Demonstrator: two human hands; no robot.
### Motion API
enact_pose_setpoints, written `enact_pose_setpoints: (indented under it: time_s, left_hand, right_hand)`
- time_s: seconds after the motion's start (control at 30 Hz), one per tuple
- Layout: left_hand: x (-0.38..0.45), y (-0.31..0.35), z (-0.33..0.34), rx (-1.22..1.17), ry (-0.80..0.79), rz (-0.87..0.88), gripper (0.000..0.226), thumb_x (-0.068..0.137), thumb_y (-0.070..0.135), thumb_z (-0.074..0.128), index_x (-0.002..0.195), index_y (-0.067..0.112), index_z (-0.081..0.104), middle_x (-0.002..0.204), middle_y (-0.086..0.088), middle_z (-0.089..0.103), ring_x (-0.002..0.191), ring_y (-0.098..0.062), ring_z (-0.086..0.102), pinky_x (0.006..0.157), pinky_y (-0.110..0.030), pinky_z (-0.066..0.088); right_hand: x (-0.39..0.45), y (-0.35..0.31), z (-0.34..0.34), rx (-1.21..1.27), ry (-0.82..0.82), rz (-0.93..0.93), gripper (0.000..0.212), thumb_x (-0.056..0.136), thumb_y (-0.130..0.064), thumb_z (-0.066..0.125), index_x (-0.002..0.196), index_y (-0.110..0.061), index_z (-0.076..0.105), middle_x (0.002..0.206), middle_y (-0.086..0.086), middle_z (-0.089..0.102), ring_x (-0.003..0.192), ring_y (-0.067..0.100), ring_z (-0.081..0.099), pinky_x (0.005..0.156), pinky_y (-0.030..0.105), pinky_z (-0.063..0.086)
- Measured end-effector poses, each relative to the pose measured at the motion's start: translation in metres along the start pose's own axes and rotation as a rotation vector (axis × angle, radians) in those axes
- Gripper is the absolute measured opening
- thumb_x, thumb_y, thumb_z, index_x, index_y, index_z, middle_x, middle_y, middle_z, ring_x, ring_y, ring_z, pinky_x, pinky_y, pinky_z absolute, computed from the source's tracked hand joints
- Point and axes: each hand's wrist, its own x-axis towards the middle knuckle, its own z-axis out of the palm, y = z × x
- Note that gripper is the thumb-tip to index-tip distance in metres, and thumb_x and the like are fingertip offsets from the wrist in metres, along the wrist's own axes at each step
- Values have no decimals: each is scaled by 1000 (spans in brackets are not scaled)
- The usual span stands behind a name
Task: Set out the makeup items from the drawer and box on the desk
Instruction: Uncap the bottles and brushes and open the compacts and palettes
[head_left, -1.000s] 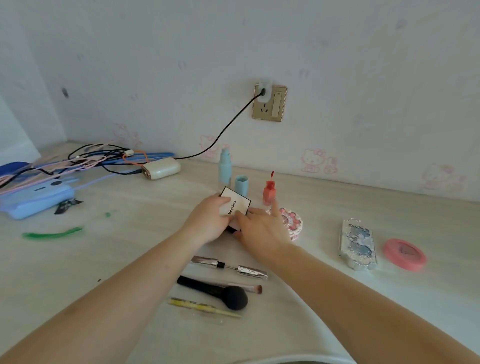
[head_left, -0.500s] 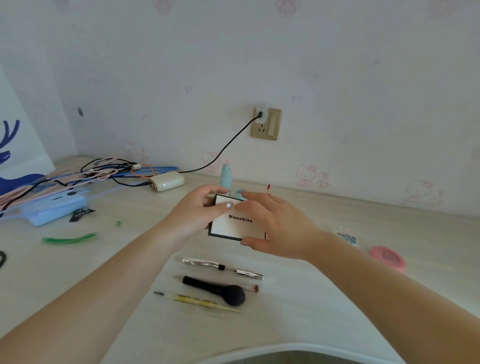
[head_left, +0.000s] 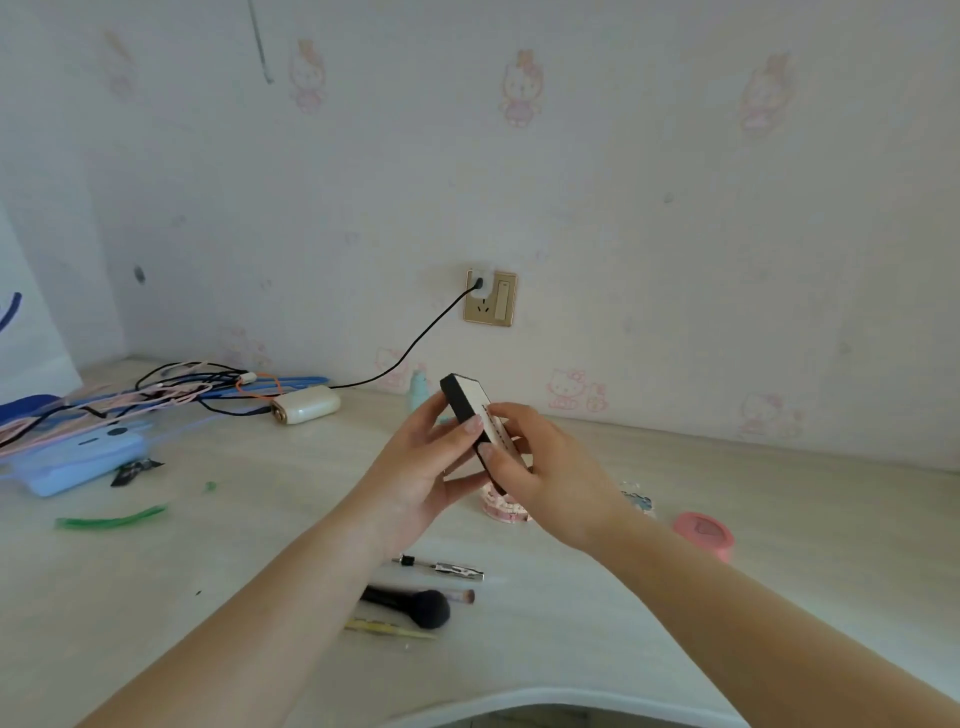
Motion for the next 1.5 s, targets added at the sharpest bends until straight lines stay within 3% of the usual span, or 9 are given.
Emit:
enact_pose_setpoints:
  time_s: [0.17, 0.37, 0.63, 0.77, 0.87, 1.0, 1.2, 1.33, 1.5]
  left_hand:
    - [-6, -5, 16, -60, 24, 3, 45, 78, 31, 63, 122, 22, 58, 101, -2, 72, 93, -13, 68, 86, -41, 53]
    - [-9, -7, 32, -96, 89, 19, 40, 86, 28, 57, 125, 18, 57, 75, 7, 70, 65, -6, 66, 85, -39, 51]
    - [-3, -17, 42, -80, 89, -1, 29, 97, 25, 47, 120, 18, 61, 102, -5, 70, 93, -18, 67, 74, -33, 56]
    - [7, -22, 51, -62, 82, -60, 28, 99, 27, 42, 116, 15, 62, 94, -7, 69, 77, -13, 68, 69, -32, 57]
    - [20, -27, 59, -113, 100, -129, 27, 100, 27, 42, 110, 12, 63, 96, -12, 68, 75, -17, 68, 66, -33, 59]
    - [41, -35, 68, -179, 99, -237, 25, 100, 24, 42, 106, 9, 61, 100, -16, 65, 80, -23, 63, 62, -34, 58]
    - [80, -57, 83, -166, 135, -361, 22, 100, 21, 41, 93, 8, 58, 94, -18, 65, 79, -27, 63, 57, -38, 59]
    - [110, -74, 94, -112, 168, -425, 23, 102, 20, 37, 93, 7, 53, 90, -18, 60, 75, -29, 60, 65, -48, 55]
    - [142, -94, 100, -76, 184, -456, 25, 102, 21, 33, 89, 8, 50, 87, -17, 57, 71, -29, 58, 67, -49, 52]
  right_hand:
    - [-10, -6, -9, 120, -15, 62, 41, 88, -50, 48, 128, -40, 44, 118, -7, 59, 104, 10, 60, 89, 34, 50]
    - [-16, -5, -14, 191, -27, 81, 41, 88, -49, 51, 128, -40, 47, 115, -9, 62, 103, 11, 63, 92, 36, 51]
    - [-22, 4, -20, 117, 1, 89, 40, 83, -58, 38, 109, -35, 58, 88, 3, 69, 84, 19, 64, 79, 40, 51]
    - [-21, 10, -26, 58, 19, 142, 30, 91, -47, 40, 88, -22, 57, 79, 4, 66, 66, 17, 54, 62, 34, 43]
    - [-15, 22, -32, 25, 21, 204, 35, 89, -49, 39, 87, -20, 59, 78, 2, 66, 74, 20, 59, 68, 35, 47]
    - [-5, 45, -41, 50, 17, 295, 46, 78, -58, 35, 83, -20, 61, 63, -5, 56, 61, 16, 52, 67, 36, 48]
    - [9, 81, -51, 162, 25, 413, 37, 90, -44, 43, 89, -17, 68, 67, 0, 59, 61, 17, 50, 66, 35, 44]
    - [18, 107, -55, 163, 34, 478, 38, 92, -44, 44, 91, -17, 70, 91, 12, 72, 75, 25, 63, 79, 43, 55]
    - [33, 132, -61, 163, 10, 505, 38, 94, -41, 41, 84, -18, 69, 75, 3, 63, 65, 18, 56, 70, 38, 56]
